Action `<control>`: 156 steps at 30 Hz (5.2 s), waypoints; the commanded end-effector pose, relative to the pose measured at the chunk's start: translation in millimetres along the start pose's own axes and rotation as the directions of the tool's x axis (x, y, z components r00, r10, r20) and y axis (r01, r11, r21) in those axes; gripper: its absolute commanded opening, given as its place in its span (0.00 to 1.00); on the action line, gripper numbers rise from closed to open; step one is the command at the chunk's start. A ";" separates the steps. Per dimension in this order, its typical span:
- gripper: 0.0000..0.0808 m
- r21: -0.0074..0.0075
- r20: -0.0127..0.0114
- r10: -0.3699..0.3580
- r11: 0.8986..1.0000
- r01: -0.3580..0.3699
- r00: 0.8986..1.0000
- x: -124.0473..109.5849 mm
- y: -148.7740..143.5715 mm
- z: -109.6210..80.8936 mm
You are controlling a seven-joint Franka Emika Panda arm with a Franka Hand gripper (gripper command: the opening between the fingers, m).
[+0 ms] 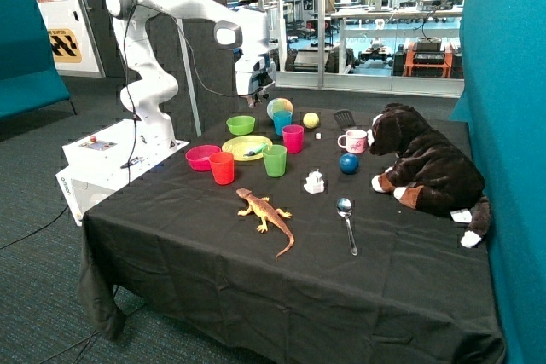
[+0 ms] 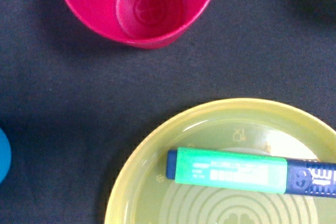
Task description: Match the cups with the appropriate bowls
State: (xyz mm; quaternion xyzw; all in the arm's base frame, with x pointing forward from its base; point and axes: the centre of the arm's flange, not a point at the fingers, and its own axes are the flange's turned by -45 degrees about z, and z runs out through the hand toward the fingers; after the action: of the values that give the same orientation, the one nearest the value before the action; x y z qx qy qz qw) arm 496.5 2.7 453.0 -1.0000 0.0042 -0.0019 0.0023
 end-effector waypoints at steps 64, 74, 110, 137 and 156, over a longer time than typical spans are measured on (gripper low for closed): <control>0.44 -0.003 0.005 -0.255 0.967 0.255 0.967 73.3 73.5 44.2; 0.44 -0.004 0.005 -0.229 0.973 0.229 0.973 82.8 90.3 49.0; 0.44 -0.004 0.005 -0.239 0.971 0.239 0.971 85.3 98.4 90.0; 0.43 -0.003 0.005 -0.272 0.962 0.272 0.962 101.1 85.8 98.3; 0.42 -0.004 0.005 -0.249 0.968 0.249 0.968 99.1 96.9 113.7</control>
State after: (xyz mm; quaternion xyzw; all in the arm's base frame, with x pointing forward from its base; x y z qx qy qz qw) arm 597.5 -92.3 345.0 -0.9922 -0.1246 0.0019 0.0007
